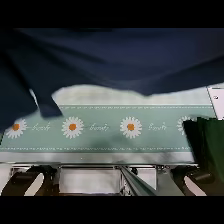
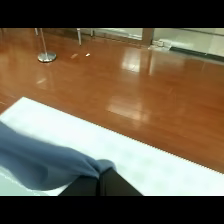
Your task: Fold the shirts.
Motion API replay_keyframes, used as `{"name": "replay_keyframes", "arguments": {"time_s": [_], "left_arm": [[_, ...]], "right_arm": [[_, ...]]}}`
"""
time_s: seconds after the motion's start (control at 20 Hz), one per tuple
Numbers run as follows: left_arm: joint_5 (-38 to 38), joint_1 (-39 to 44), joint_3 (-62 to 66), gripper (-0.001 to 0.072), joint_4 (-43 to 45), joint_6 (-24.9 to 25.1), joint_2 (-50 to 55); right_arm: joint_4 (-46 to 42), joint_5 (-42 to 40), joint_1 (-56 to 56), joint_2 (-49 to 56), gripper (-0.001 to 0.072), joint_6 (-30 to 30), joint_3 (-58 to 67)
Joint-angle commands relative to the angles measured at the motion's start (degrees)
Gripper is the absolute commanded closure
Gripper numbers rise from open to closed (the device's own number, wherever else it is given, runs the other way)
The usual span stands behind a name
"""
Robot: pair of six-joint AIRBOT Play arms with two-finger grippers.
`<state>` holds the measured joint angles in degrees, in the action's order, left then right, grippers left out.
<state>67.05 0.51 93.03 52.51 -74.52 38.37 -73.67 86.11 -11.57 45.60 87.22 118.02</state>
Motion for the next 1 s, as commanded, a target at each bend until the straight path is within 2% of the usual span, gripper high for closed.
{"name": "replay_keyframes", "arguments": {"time_s": [0.0, 0.15, 0.25, 0.35, 0.45, 0.65, 0.8, 0.95], "left_arm": [[9.3, -0.2, -3.4, 0.0687, 3.0, -2.7, -4.3], [12.4, -0.2, -13.2, 0.0687, -0.2, -3.4, -5.4], [11.2, -0.1, -22.4, 0.0687, -4.4, -3.1, -5.0], [6.8, 0.0, -32.0, 0.0687, -6.5, -3.0, -3.9], [0.9, 0.9, -39.2, 0.0687, -6.5, -0.7, -1.5], [-11.3, 3.9, -43.0, 0.0687, -6.5, 0.5, 9.3], [-22.1, 6.7, -42.4, 0.0687, -6.7, 0.5, 19.1], [-27.7, 9.0, -39.2, 0.0687, -7.0, 0.5, 28.3]], "right_arm": [[-3.8, 4.3, 0.0, -1.6, 0.0687, 1.8, 0.4], [-4.3, 4.3, 0.0, -1.1, 0.0687, 1.7, -5.1], [-4.9, 4.3, 0.0, 0.2, 0.0687, 1.7, -10.4], [-5.2, 3.3, 0.0, 3.0, 0.0687, 0.9, -15.5], [-9.2, 0.5, 0.0, 7.7, 0.0687, 0.9, -18.9], [-13.9, -7.3, 0.3, 20.8, 0.0687, 1.5, -19.9], [-10.6, -12.7, 4.5, 31.5, 0.0687, 5.6, -17.7], [4.0, -18.1, 9.7, 39.9, 0.0687, 5.6, -16.4]]}}
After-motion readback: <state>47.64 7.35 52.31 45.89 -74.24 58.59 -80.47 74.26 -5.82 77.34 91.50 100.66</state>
